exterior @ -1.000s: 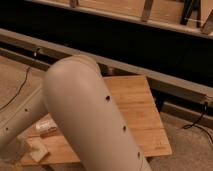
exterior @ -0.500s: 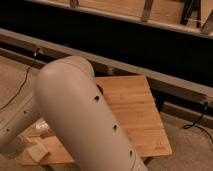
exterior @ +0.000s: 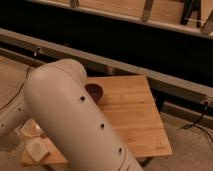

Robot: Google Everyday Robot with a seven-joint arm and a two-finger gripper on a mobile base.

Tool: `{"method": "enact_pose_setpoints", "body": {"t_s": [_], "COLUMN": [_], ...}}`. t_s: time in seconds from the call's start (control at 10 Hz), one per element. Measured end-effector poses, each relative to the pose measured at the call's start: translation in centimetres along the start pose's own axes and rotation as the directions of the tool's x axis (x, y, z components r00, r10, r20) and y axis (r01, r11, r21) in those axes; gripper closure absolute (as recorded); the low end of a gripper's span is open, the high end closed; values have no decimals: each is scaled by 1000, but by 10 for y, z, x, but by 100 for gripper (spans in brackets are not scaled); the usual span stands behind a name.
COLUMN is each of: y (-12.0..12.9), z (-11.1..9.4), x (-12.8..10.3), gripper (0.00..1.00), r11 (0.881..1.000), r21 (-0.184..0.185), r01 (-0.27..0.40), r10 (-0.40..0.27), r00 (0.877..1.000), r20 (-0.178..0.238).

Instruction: Place the eraser in the ceramic cup

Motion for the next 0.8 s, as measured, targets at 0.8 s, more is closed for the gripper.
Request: {"method": "enact_pose_setpoints", "body": {"t_s": [0.8], "y": [-48], "z": [1], "x": [6], "gripper": [35], "r11": [998], "r21": [-29], "r01": [-59], "r10": [55], "r00": [991], "r20": [-121]}}
